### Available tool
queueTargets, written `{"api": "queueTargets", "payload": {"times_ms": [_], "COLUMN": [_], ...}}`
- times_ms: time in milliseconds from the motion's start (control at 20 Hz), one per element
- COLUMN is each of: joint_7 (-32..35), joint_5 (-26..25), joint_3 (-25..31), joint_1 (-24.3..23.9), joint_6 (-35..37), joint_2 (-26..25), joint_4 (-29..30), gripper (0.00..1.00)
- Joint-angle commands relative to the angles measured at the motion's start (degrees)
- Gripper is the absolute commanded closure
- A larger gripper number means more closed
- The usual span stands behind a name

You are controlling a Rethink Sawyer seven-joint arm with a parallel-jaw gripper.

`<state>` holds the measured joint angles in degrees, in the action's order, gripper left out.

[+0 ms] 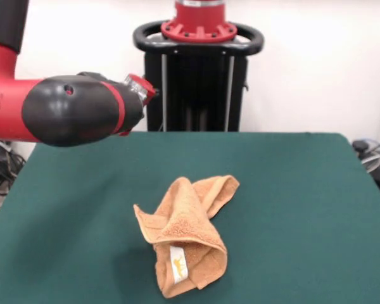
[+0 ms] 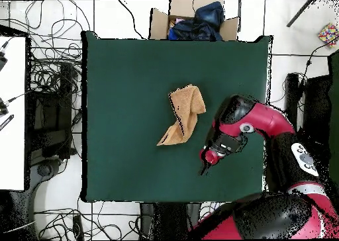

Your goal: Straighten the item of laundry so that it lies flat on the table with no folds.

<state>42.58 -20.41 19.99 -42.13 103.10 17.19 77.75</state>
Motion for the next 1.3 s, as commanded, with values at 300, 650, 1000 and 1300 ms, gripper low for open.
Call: {"api": "queueTargets", "payload": {"times_ms": [300, 650, 1000, 1300], "joint_7": [-7.9, -2.4, 3.4, 9.2], "joint_5": [0.3, -2.7, -4.4, -0.3], "joint_3": [9.6, 9.3, 8.1, 7.5], "joint_1": [-8.7, -7.0, -4.1, -2.7], "joint_6": [-15.5, -22.8, -36.5, -44.4], "joint_2": [3.8, 7.2, 13.8, 18.0], "joint_4": [9.6, 10.3, 13.0, 16.2], "gripper": [0.00, 0.00, 0.00, 0.00]}}
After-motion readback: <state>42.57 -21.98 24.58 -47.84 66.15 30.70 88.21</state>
